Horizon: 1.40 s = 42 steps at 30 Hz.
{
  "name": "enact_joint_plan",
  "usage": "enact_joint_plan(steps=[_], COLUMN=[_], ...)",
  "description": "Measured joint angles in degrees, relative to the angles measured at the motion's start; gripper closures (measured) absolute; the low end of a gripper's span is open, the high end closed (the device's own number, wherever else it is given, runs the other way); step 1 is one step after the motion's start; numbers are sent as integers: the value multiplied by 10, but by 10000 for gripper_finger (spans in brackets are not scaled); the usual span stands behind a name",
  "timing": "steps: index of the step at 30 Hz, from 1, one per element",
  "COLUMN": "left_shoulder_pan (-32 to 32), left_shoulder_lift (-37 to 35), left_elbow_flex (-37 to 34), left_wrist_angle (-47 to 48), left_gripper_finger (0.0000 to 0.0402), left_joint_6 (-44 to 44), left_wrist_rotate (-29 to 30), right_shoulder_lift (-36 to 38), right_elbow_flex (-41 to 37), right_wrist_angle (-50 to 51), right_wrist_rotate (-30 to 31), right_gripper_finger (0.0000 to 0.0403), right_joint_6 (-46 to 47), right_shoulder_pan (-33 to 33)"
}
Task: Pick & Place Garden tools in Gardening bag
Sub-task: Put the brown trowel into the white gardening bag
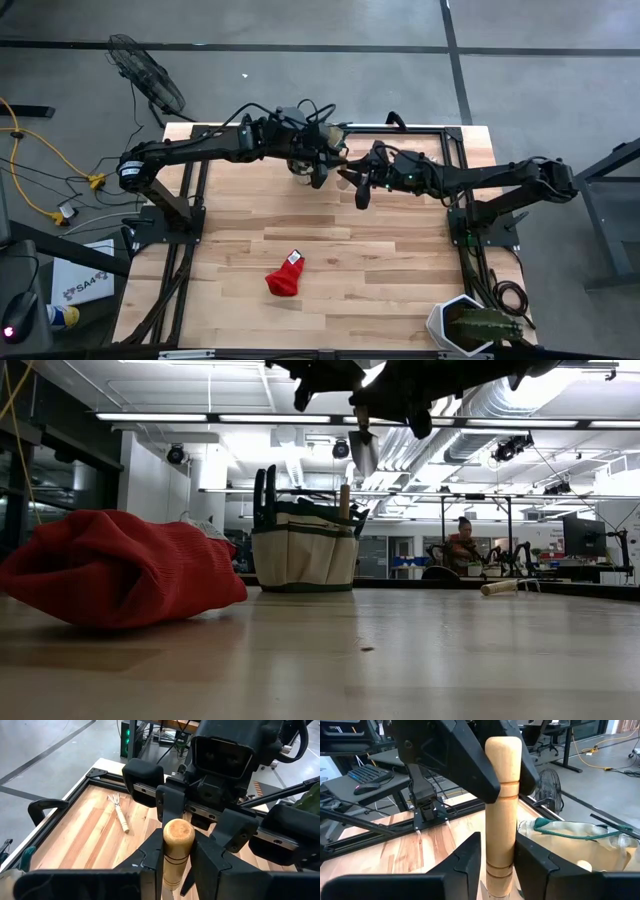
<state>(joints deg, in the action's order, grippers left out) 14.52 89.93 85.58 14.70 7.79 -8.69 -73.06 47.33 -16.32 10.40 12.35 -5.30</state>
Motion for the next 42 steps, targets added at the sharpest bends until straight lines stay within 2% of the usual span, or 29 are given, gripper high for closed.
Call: enact_joint_plan(steps=[5, 12, 18, 25, 34, 42], left_shoulder_pan=[0, 1, 1, 1, 1, 1], left_shoulder_lift=[-1, -1, -1, -1, -1, 0], left_elbow_flex=[0, 0, 0, 0, 0, 0], left_wrist_angle=[6, 8, 9, 28, 65, 81], left_gripper_finger=[338, 338, 338, 338, 338, 338], left_joint_6=[0, 0, -1, -1, -4, -72], left_wrist_rotate=[1, 6, 16, 29, 81, 138], right_shoulder_lift=[0, 0, 0, 13, 80, 128], right_elbow_flex=[0, 0, 0, 0, 0, 0], right_wrist_angle=[1, 3, 45, 86, 176, 238], right_wrist_rotate=[-4, -5, -5, -21, -20, -15], right_gripper_finger=[278, 219, 187, 182, 182, 182], right_joint_6=[1, 11, 31, 44, 44, 46], right_shoulder_pan=[0, 1, 1, 1, 1, 1])
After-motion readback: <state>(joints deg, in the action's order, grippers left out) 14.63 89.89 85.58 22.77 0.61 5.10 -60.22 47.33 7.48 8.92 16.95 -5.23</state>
